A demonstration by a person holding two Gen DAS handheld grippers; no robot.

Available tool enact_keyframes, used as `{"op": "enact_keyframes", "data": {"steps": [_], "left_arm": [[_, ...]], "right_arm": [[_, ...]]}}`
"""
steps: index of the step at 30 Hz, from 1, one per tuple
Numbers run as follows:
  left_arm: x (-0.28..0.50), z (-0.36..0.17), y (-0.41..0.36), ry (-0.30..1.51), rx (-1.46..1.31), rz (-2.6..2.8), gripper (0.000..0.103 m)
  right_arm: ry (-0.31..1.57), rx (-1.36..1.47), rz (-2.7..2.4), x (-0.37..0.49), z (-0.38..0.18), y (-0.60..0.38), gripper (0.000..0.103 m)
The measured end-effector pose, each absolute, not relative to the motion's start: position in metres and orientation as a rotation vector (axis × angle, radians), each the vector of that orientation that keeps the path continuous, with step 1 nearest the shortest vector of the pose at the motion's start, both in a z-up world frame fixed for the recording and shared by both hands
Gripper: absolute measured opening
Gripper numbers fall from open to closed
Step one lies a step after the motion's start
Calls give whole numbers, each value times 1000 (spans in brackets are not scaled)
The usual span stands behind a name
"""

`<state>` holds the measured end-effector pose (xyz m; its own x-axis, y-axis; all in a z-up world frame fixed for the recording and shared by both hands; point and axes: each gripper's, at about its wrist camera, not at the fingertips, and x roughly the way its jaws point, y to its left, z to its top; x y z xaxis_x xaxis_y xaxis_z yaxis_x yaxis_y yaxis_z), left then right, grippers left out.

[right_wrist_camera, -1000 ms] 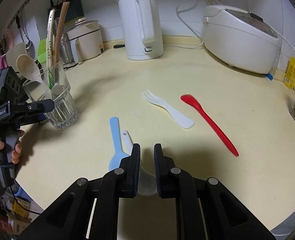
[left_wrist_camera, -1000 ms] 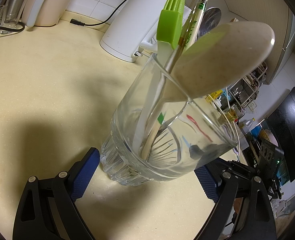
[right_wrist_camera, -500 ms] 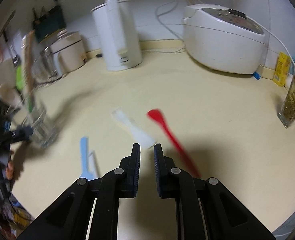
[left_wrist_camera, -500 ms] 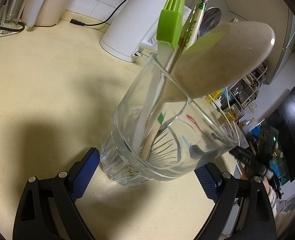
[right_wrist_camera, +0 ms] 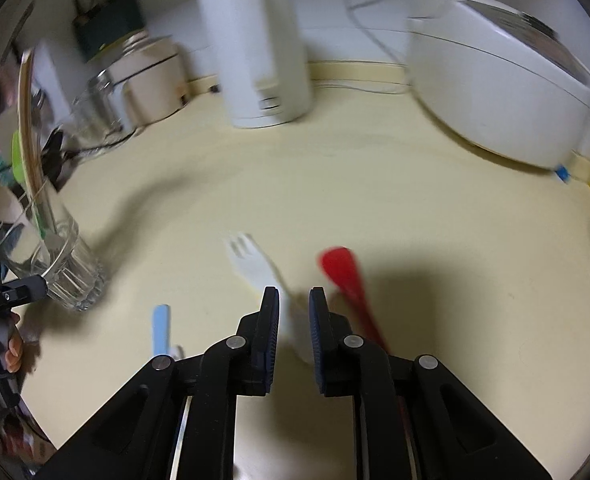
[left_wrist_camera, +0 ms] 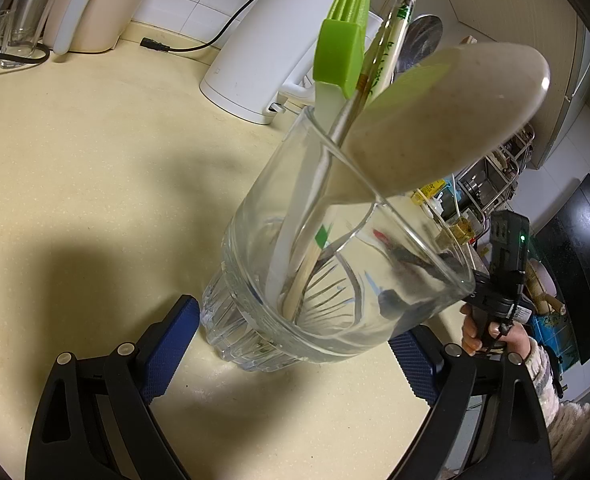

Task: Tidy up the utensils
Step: 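Move the right gripper over to the white spork, then lower the right gripper around the white spork and close on it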

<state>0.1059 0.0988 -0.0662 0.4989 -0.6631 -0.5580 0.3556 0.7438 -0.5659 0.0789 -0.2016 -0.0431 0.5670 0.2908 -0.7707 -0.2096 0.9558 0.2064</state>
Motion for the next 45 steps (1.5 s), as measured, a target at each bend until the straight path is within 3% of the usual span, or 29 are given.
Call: {"op": "enact_keyframes", "data": {"steps": [11, 31, 45], "left_arm": [[106, -66, 99, 843, -406, -637, 94], [106, -66, 99, 843, -406, -637, 94], [106, -66, 99, 843, -406, -637, 94]], "right_arm": [[959, -82, 344, 105, -54, -170, 22], [979, -134, 380, 55, -48, -154, 23], [1000, -92, 358, 94, -53, -146, 25]]}}
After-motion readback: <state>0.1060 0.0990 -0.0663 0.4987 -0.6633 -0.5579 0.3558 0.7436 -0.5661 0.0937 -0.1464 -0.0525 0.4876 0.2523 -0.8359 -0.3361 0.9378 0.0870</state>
